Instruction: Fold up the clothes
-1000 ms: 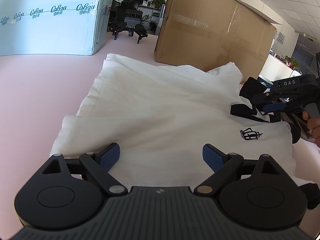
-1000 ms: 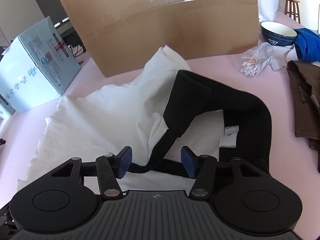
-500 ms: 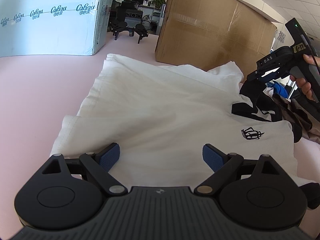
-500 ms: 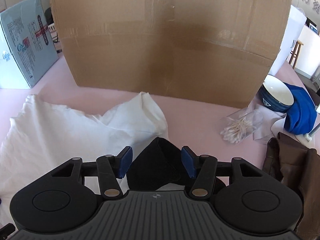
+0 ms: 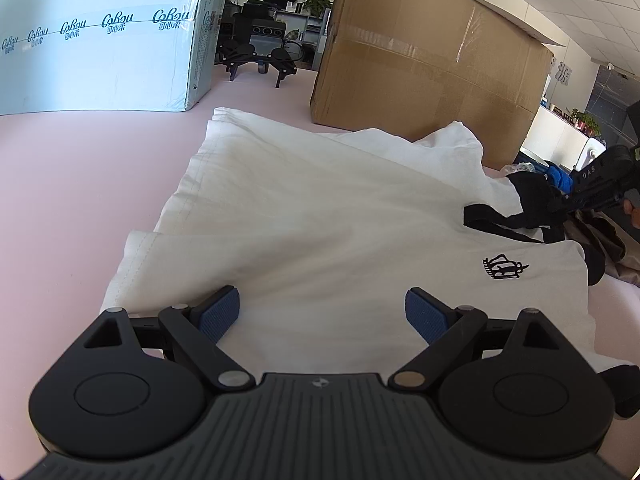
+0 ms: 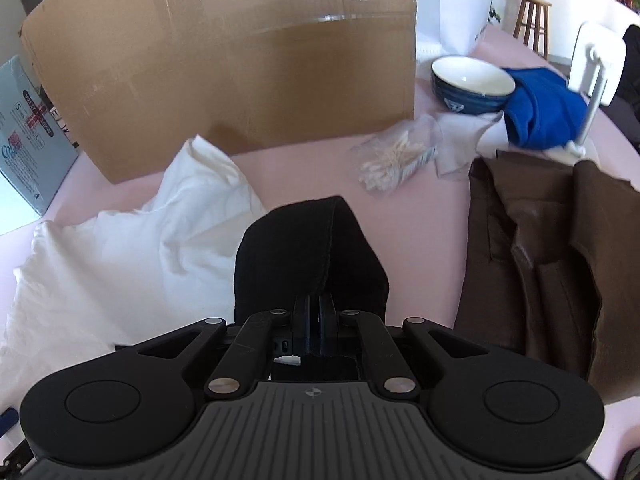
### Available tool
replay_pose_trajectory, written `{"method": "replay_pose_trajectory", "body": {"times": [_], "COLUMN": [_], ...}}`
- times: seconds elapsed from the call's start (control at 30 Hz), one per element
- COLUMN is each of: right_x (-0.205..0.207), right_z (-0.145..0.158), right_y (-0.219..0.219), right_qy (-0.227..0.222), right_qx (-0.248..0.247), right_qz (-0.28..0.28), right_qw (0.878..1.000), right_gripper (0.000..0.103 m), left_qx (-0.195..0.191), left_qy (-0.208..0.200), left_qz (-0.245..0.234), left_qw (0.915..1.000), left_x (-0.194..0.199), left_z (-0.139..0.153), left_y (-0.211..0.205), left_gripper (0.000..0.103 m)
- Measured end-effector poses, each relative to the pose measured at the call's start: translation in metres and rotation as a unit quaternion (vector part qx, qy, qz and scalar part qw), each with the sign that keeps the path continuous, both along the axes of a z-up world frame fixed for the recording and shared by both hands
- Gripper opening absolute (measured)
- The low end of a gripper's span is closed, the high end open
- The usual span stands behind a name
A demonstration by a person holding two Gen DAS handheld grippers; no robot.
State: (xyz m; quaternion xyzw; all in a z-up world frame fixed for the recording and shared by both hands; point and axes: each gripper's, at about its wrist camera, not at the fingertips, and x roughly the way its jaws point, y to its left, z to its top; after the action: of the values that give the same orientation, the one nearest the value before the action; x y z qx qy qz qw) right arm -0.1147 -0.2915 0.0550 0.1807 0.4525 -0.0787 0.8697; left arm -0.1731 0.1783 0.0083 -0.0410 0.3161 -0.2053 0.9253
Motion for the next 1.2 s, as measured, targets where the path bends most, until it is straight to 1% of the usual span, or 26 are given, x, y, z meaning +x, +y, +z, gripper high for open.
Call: {"method": "replay_pose_trajectory", "body": {"times": [0.07,0.1,0.13,0.17,0.2,0.27,0.3,0.37,0.43,0.5,0.53,0.57,0.67,0.7,0.73,0.77,0.8,0.83,0.9,0.97,1.03,1.1,1.2], "right_x": [-0.002,-0.002,-0.003,-0.003,-0.004,-0.004,0.003,0.017,0.032,0.056,0.066,0.086,0.121,0.128,0.137,0.144,0.147,0.147,0.140,0.125,0.108,0.085,0.051], "right_z": [-0.006,-0.001,0.004,0.009,0.019,0.038,0.043,0.053,0.062,0.056,0.053,0.045,0.026,0.022,0.014,0.005,0.000,-0.003,0.001,0.016,0.033,0.038,0.045], "right_y": [-0.003,-0.002,-0.001,0.001,0.005,0.014,0.023,0.040,0.058,0.075,0.080,0.086,0.100,0.105,0.112,0.115,0.119,0.120,0.120,0.118,0.114,0.117,0.120], "right_qy": [0.003,-0.011,-0.024,-0.038,-0.056,-0.092,-0.109,-0.142,-0.175,-0.200,-0.195,-0.174,-0.125,-0.116,-0.094,-0.068,-0.052,-0.051,-0.077,-0.132,-0.186,-0.197,-0.211], "right_qx": [0.014,0.004,-0.006,-0.020,-0.054,-0.118,-0.125,-0.139,-0.154,-0.183,-0.183,-0.165,-0.140,-0.150,-0.160,-0.166,-0.173,-0.176,-0.179,-0.179,-0.172,-0.149,-0.113], "right_qz": [-0.013,-0.016,-0.018,-0.021,-0.028,-0.037,-0.008,0.051,0.107,0.150,0.160,0.179,0.195,0.196,0.201,0.204,0.204,0.204,0.187,0.169,0.155,0.208,0.286], "right_qw": [1.000,1.000,1.000,0.999,0.997,0.988,0.986,0.979,0.967,0.951,0.950,0.954,0.963,0.962,0.962,0.962,0.962,0.962,0.963,0.960,0.955,0.947,0.928], "right_gripper": [0.012,0.021,0.034,0.040,0.045,0.047,0.049,0.049,0.049,0.049,0.049,0.049,0.050,0.054,0.053,0.043,0.006,0.003,0.003,0.003,0.003,0.003,0.003], "left_qx": [0.001,0.001,0.002,0.003,0.003,0.004,0.005,0.006,0.007,0.007,0.006,0.006,0.008,0.009,0.010,0.009,0.009,0.007,0.005,0.005,0.007,0.007,0.004], "left_qy": [0.000,0.000,-0.001,-0.001,-0.001,-0.001,-0.001,-0.002,-0.002,-0.002,-0.002,-0.002,-0.002,-0.003,-0.003,-0.003,-0.003,-0.002,-0.002,-0.002,-0.002,-0.002,-0.002], "left_qz": [0.000,0.000,0.000,0.001,0.001,0.001,0.001,0.001,0.001,0.002,0.002,0.002,0.002,0.002,0.002,0.002,0.002,0.002,0.002,0.002,0.002,0.002,0.003], "left_qw": [1.0000,1.0000,1.0000,1.0000,1.0000,1.0000,1.0000,1.0000,1.0000,1.0000,1.0000,1.0000,1.0000,1.0000,0.9999,1.0000,1.0000,1.0000,1.0000,1.0000,1.0000,1.0000,1.0000], "left_x": [0.000,0.000,0.000,0.000,0.000,0.000,0.000,-0.001,-0.001,0.000,0.000,0.000,-0.001,-0.001,-0.001,-0.001,0.000,0.000,0.000,0.000,0.000,0.000,0.000], "left_z": [0.000,0.000,0.000,0.000,0.000,0.000,0.000,0.000,0.000,0.000,-0.001,0.000,0.000,0.000,0.000,0.000,0.000,0.000,0.000,0.000,0.000,0.000,0.000], "left_y": [0.000,0.000,-0.001,-0.001,-0.001,-0.001,-0.001,-0.002,-0.002,-0.002,-0.002,-0.001,-0.002,-0.002,-0.002,-0.002,-0.002,-0.001,-0.001,-0.001,-0.002,-0.002,-0.001], "left_gripper": [0.089,0.089,0.089,0.089,0.089,0.089,0.089,0.089,0.089,0.089,0.089,0.089,0.089,0.089,0.089,0.089,0.089,0.089,0.089,0.089,0.089,0.089,0.089]}}
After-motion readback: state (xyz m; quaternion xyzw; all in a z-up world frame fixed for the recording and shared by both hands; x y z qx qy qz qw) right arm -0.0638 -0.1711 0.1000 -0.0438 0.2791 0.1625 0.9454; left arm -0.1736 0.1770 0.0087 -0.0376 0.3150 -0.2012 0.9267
